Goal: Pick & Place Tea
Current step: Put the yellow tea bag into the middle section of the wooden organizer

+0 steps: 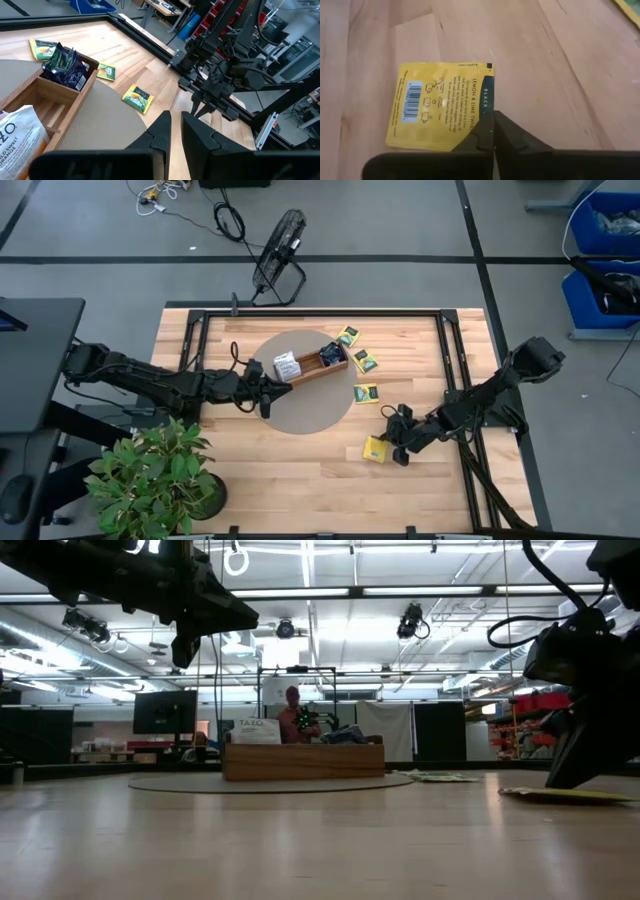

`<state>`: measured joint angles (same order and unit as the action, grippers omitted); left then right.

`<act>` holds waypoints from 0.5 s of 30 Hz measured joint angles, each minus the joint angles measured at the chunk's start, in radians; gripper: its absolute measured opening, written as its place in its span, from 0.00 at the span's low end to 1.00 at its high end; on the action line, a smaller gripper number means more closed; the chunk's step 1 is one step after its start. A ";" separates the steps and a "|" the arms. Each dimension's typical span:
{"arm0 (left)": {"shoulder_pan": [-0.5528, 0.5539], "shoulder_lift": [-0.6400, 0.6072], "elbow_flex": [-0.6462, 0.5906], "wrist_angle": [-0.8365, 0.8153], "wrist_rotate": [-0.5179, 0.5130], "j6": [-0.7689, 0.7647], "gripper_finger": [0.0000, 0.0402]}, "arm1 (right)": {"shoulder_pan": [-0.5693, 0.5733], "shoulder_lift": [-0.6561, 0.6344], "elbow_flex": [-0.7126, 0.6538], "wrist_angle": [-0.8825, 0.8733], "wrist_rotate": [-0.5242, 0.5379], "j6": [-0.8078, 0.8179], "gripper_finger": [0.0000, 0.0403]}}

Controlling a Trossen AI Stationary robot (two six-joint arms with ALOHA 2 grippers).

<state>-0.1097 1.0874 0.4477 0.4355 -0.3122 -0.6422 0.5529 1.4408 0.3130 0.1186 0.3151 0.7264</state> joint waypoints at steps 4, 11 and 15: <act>0.000 0.000 0.000 0.000 0.000 0.000 0.11 | 0.000 -0.011 0.017 -0.021 -0.008 -0.029 0.01; 0.000 0.000 0.000 0.000 0.000 0.000 0.11 | -0.015 -0.059 0.124 -0.209 -0.061 -0.078 0.00; 0.000 0.000 0.000 0.000 0.000 0.000 0.11 | -0.015 -0.080 0.179 -0.290 -0.035 -0.074 0.00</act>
<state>-0.1097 1.0874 0.4477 0.4355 -0.3126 -0.6425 0.5377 1.3609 0.4919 -0.1716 0.2802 0.6524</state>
